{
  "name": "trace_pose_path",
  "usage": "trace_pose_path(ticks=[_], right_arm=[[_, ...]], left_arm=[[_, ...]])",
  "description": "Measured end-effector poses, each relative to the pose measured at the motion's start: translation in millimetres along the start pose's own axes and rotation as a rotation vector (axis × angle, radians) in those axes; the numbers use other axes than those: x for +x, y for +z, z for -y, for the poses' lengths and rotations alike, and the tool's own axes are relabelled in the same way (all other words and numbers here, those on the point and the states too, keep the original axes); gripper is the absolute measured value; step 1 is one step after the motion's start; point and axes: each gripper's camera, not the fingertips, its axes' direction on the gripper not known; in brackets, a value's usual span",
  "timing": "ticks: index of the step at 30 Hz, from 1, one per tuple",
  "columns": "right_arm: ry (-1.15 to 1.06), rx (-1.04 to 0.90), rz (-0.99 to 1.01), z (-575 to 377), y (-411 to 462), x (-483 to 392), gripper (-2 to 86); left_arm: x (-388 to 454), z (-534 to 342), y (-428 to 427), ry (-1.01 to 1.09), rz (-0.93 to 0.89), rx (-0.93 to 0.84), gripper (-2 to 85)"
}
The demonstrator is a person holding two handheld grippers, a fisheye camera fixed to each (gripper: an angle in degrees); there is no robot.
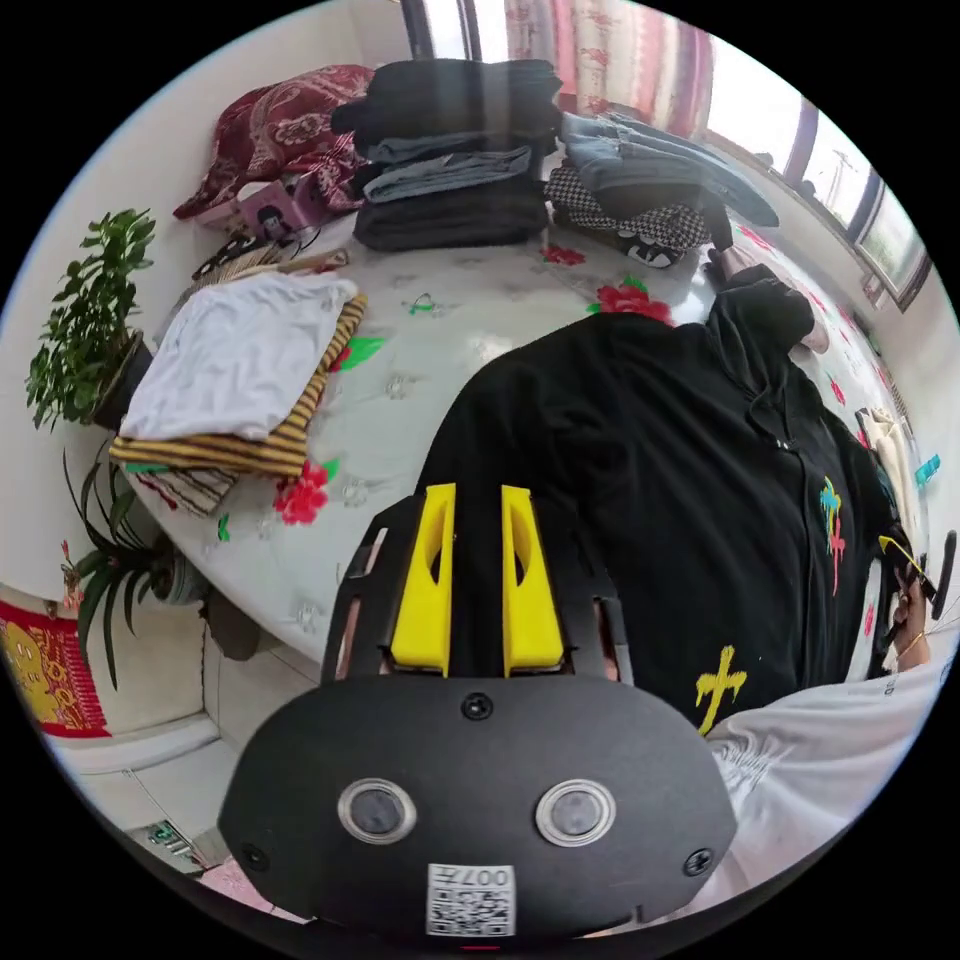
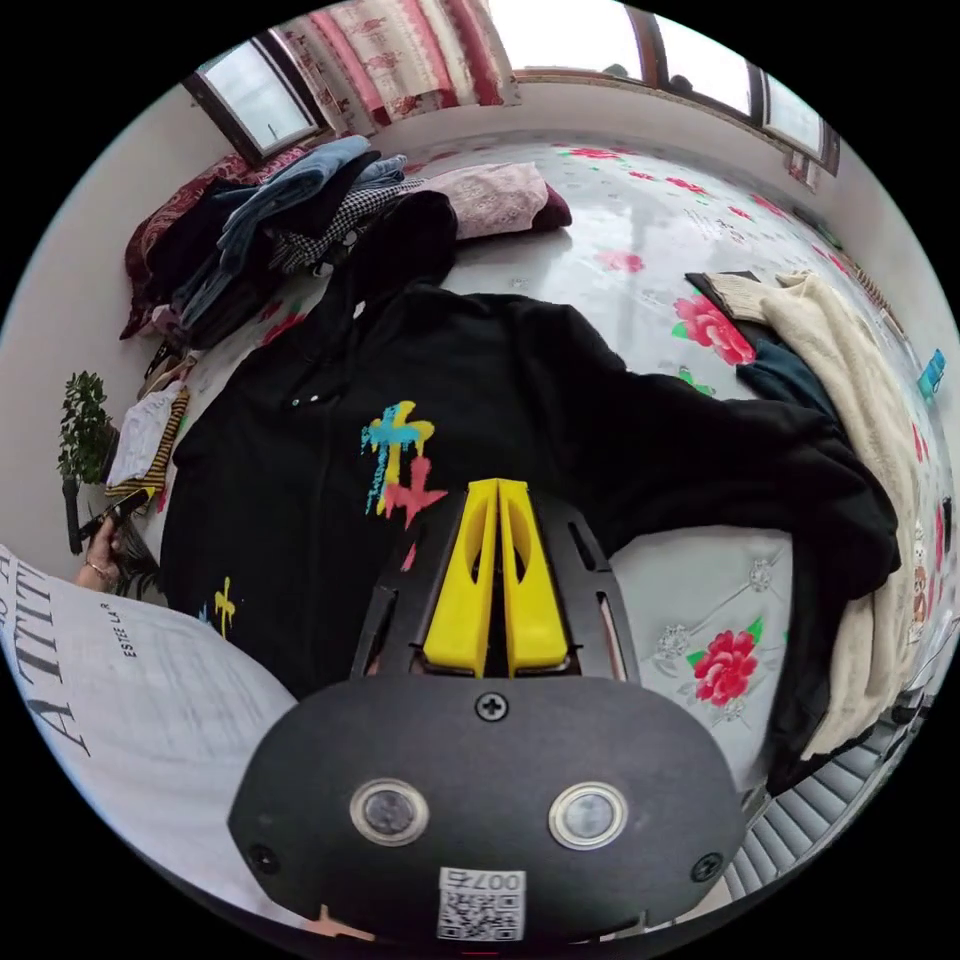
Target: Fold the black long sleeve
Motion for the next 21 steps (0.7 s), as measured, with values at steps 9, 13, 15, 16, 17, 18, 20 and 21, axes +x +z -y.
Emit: trace_pose_path(ticks=[9,13,15,16,17,18,20,21], right_arm=[[-0.174,-0.127,0.149,-56.6,12.5,-71.1,-0.3],[-0.193,-0.158,0.155,-73.0,17.7,-81.7,-0.3],[-0.196,-0.166,0.117,-82.2,22.8,-82.3,-0.3],[-0.197,-0.196,0.1,-88.6,29.9,-81.0,-0.3],[-0.198,-0.236,0.084,-96.0,39.7,-78.6,-0.3],[-0.198,-0.26,0.072,-100.2,45.9,-77.0,-0.3],[-0.184,-0.29,0.069,-117.3,62.5,-68.4,-0.3],[-0.187,-0.267,0.082,-120.9,60.1,-66.2,-0.3]], left_arm=[[-124.5,-159.5,-9.2,-0.255,0.019,-0.158,11.1],[-161.9,-179.9,13.2,-0.388,-0.17,-0.128,7.0],[-168.3,-173.7,9.6,-0.337,-0.209,-0.126,4.6],[-170.3,-168.7,6.1,-0.272,-0.208,-0.136,3.2],[-173.6,-162.4,2.5,-0.206,-0.196,-0.156,1.6],[-176.5,-159.1,1.1,-0.176,-0.198,-0.168,0.8],[-206.7,-148.3,-12.3,-0.185,-0.246,-0.139,-0.3],[-218.7,-145.8,-18.4,-0.215,-0.264,-0.113,-0.5]])
